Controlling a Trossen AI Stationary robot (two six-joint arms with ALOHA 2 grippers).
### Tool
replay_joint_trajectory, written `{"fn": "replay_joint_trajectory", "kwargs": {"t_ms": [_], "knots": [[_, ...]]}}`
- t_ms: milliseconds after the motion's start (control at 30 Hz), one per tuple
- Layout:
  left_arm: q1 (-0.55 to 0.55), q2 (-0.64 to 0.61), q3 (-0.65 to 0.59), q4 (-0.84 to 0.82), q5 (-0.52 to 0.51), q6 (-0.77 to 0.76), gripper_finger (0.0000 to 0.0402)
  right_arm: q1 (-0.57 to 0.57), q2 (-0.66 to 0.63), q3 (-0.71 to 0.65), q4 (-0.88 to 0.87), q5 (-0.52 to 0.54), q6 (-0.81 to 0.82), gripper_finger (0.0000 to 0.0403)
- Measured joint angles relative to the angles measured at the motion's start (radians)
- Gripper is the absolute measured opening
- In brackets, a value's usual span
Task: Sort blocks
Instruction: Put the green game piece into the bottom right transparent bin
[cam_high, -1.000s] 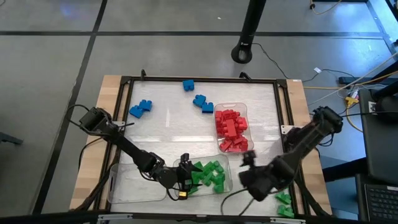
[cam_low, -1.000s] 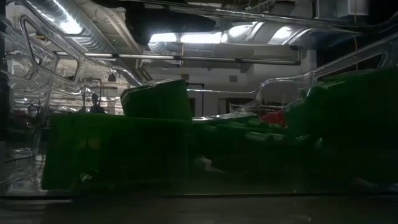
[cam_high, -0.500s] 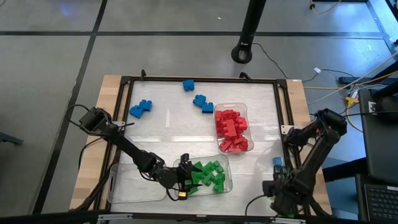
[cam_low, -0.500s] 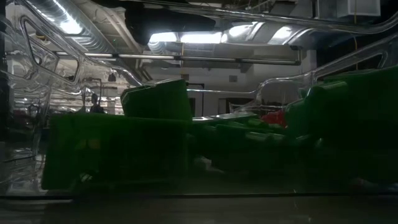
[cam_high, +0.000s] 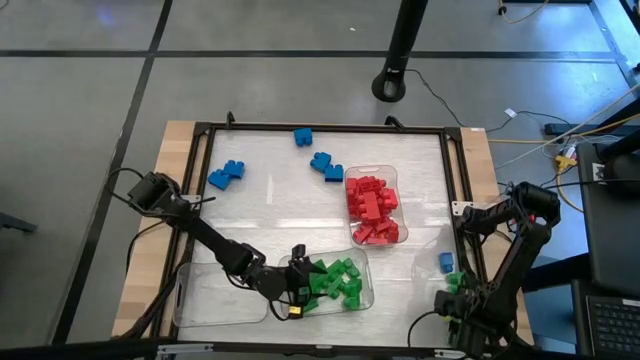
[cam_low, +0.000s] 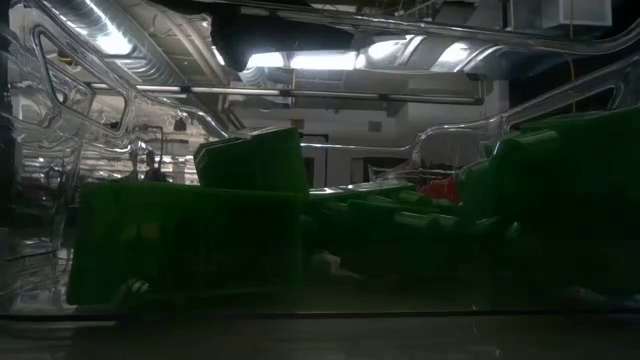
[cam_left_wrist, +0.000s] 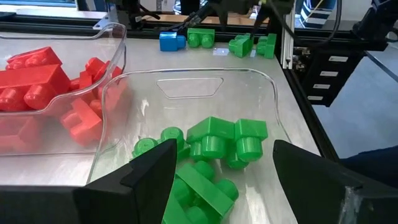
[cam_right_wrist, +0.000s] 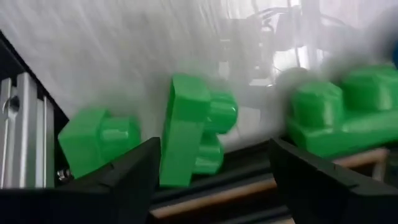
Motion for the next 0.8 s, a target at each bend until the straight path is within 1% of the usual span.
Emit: {"fn": "replay_joint_trajectory", "kwargs": {"t_ms": [200, 400, 667, 733, 800], "knots": [[0.000, 0.000, 0.000, 0.000, 0.000, 0.000, 0.0255, -0.003, 0.000, -0.036, 0.101, 0.000, 0.003, 0.0296], [0.000, 0.000, 0.000, -0.001, 0.000, 0.016, 0.0255, -0.002, 0.000, -0.085, 0.127, -0.004, 0.035, 0.0296], [0.000, 0.000, 0.000, -0.002, 0.000, 0.013, 0.0255, -0.003, 0.000, -0.145, 0.167, 0.010, 0.030, 0.0295], [0.000, 0.000, 0.000, -0.001, 0.000, 0.012, 0.0255, -0.003, 0.000, -0.153, 0.181, 0.010, 0.027, 0.0289], [0.000, 0.000, 0.000, -0.001, 0.000, 0.012, 0.0255, -0.003, 0.000, -0.158, 0.188, 0.008, 0.025, 0.0274]]}}
